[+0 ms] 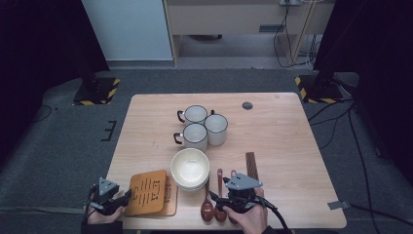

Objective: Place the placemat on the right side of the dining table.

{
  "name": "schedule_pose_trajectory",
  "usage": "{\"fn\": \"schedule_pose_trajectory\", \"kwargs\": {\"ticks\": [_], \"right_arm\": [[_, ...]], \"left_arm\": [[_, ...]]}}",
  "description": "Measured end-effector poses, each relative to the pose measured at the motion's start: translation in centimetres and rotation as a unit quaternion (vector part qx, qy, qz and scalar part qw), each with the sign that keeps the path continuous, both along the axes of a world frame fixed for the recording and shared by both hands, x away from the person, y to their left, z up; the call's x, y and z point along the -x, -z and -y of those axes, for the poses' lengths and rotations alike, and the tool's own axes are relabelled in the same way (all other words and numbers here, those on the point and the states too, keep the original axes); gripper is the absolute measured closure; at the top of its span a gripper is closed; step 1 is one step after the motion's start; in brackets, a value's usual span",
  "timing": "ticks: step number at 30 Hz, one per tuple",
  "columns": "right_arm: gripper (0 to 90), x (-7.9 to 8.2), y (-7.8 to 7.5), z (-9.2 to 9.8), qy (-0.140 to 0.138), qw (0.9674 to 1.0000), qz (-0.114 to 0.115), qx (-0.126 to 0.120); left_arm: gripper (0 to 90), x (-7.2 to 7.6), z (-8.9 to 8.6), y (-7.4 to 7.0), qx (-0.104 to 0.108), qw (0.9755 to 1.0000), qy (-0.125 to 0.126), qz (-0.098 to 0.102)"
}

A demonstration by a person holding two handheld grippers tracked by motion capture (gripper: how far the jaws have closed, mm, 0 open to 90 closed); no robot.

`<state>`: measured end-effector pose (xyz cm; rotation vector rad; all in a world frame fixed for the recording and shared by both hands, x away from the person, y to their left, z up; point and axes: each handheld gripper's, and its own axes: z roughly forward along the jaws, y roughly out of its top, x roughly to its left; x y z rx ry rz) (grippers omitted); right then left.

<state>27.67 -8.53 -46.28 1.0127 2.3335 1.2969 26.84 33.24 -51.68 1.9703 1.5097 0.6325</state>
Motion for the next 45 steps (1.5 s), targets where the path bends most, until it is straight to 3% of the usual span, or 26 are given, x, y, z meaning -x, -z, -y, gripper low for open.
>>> {"fn": "schedule_pose_trajectory", "kwargs": {"ticks": [26,45], "right_arm": [[36.7,1.8,2.8,-4.3,-0.024,0.9992,-0.016,-0.028],[39.2,2.5,3.6,-7.3,-0.046,0.9979,-0.022,-0.04]], "left_arm": [[46.8,0.0,0.0,0.0,0.003,1.0,0.001,0.002],[46.9,0.0,0.0,0.1,0.003,1.0,0.0,0.003]]}}
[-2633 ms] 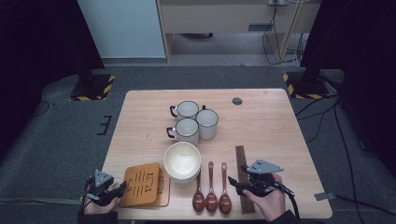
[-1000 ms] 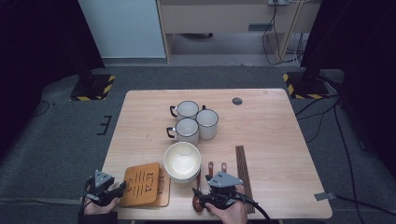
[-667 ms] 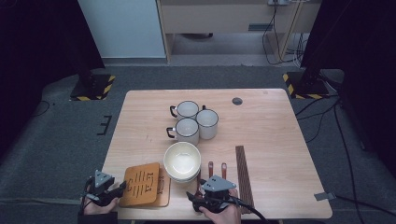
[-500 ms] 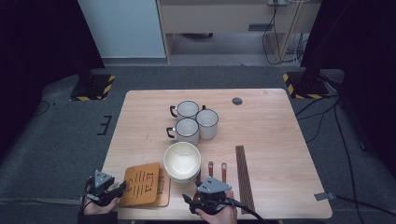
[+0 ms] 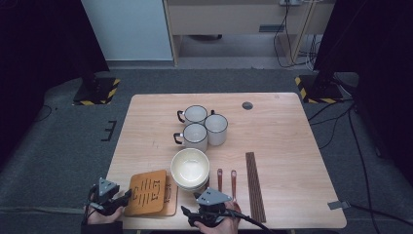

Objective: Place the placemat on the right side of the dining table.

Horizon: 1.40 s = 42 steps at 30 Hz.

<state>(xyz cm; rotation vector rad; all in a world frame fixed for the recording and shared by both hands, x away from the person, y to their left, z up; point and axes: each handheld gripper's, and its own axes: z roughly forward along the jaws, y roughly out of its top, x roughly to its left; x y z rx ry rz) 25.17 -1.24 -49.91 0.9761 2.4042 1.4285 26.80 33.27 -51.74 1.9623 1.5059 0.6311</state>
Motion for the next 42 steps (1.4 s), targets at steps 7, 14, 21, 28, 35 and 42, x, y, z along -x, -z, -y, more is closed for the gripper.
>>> {"fn": "schedule_pose_trajectory", "kwargs": {"ticks": [7,14,21,28,35,42], "right_arm": [[40.1,0.2,0.2,-1.1,-0.011,0.9999,-0.001,-0.006],[40.7,0.2,0.1,-2.5,-0.021,0.9997,-0.002,-0.012],[42.0,0.2,0.1,-4.2,-0.032,0.9993,-0.007,-0.016],[42.5,0.0,0.2,-5.3,-0.037,0.9991,-0.012,-0.015],[42.6,-0.3,0.3,-6.5,-0.037,0.999,-0.019,-0.015],[42.2,-0.7,0.8,-7.4,-0.033,0.9991,-0.026,-0.009]], "left_arm": [[47.0,0.0,0.0,0.0,-0.001,1.0,0.0,-0.001],[47.1,0.0,0.0,0.0,0.0,1.0,0.001,-0.001],[47.2,0.0,0.0,0.0,0.001,1.0,0.0,0.0],[47.2,0.0,0.0,0.0,0.002,1.0,0.0,0.0],[47.3,0.0,-0.1,0.0,0.002,1.0,0.0,0.0],[47.4,0.0,0.0,0.0,0.002,1.0,0.001,0.0]]}}
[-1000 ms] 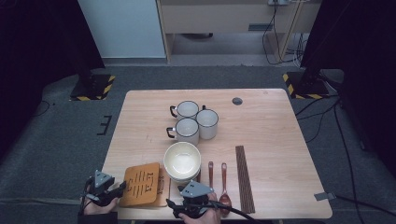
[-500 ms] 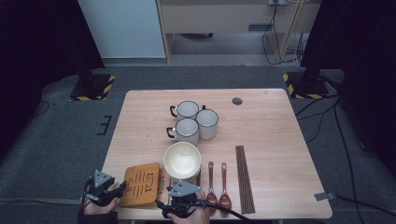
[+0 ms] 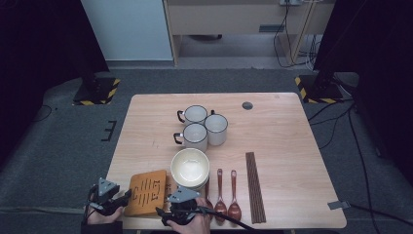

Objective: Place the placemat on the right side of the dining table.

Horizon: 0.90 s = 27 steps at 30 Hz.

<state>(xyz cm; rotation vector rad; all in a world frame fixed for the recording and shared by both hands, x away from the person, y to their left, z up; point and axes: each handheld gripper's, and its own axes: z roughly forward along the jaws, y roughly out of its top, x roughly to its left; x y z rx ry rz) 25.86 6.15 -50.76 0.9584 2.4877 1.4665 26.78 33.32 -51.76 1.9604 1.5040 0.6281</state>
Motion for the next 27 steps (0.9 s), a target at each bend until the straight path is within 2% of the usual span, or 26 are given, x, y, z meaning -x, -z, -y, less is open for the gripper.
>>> {"fn": "schedule_pose_trajectory", "kwargs": {"ticks": [14,23,27], "right_arm": [[40.5,-0.8,0.9,-0.9,0.003,0.9995,-0.032,0.003],[40.3,-1.4,1.3,-1.3,0.001,0.9982,-0.06,-0.011],[40.6,-1.5,1.3,-1.4,0.003,0.9978,-0.064,-0.018]], "left_arm": [[48.0,0.0,0.0,0.0,-0.001,1.0,0.0,0.001],[48.4,0.0,0.0,0.0,-0.001,1.0,0.001,0.002],[48.4,0.0,0.0,0.0,0.0,1.0,0.001,0.002]]}}
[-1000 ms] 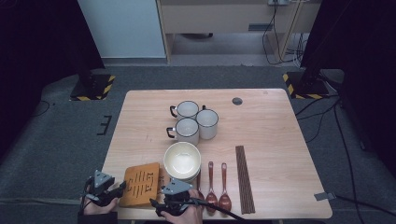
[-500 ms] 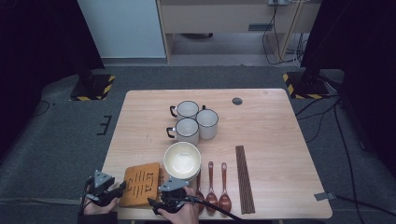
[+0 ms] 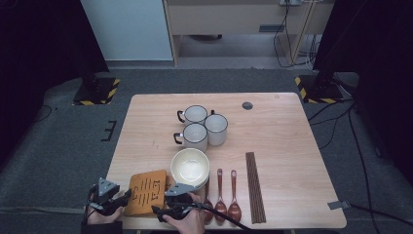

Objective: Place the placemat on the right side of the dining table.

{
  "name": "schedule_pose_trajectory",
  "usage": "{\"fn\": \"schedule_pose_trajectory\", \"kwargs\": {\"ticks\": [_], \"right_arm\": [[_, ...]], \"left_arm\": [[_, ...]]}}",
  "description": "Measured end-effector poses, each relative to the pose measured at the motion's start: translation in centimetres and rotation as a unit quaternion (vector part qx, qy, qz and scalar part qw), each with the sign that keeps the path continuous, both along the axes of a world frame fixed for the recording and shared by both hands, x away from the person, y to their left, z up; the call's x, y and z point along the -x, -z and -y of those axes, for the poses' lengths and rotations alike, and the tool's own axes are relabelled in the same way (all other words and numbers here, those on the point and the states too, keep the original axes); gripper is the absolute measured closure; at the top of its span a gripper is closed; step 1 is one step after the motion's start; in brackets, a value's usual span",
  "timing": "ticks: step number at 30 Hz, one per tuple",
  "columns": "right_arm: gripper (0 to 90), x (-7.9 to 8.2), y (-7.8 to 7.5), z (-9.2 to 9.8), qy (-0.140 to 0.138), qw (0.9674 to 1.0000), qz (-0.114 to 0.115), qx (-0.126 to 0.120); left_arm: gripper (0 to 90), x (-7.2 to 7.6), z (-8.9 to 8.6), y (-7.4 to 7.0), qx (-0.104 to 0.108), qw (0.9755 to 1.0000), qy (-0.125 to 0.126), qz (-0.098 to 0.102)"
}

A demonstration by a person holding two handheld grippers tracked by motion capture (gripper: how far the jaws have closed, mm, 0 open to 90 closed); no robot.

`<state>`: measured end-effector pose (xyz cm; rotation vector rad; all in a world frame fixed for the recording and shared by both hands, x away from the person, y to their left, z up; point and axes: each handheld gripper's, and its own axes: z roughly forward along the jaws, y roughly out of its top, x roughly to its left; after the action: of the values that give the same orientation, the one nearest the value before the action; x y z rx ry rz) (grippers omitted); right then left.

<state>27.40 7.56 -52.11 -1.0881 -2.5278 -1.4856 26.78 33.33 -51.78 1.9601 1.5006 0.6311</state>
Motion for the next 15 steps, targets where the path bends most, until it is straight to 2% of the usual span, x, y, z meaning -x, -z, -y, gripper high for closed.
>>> {"fn": "schedule_pose_trajectory", "kwargs": {"ticks": [3,15], "right_arm": [[40.5,-0.13,-0.05,-0.09,0.005,0.9999,-0.013,-0.007],[43.9,-0.54,0.39,-0.97,0.008,0.9994,-0.032,-0.009]], "left_arm": [[48.5,0.0,0.0,0.01,0.001,1.0,0.0,0.0],[49.5,0.0,-0.07,0.04,0.007,1.0,-0.002,-0.001]]}}
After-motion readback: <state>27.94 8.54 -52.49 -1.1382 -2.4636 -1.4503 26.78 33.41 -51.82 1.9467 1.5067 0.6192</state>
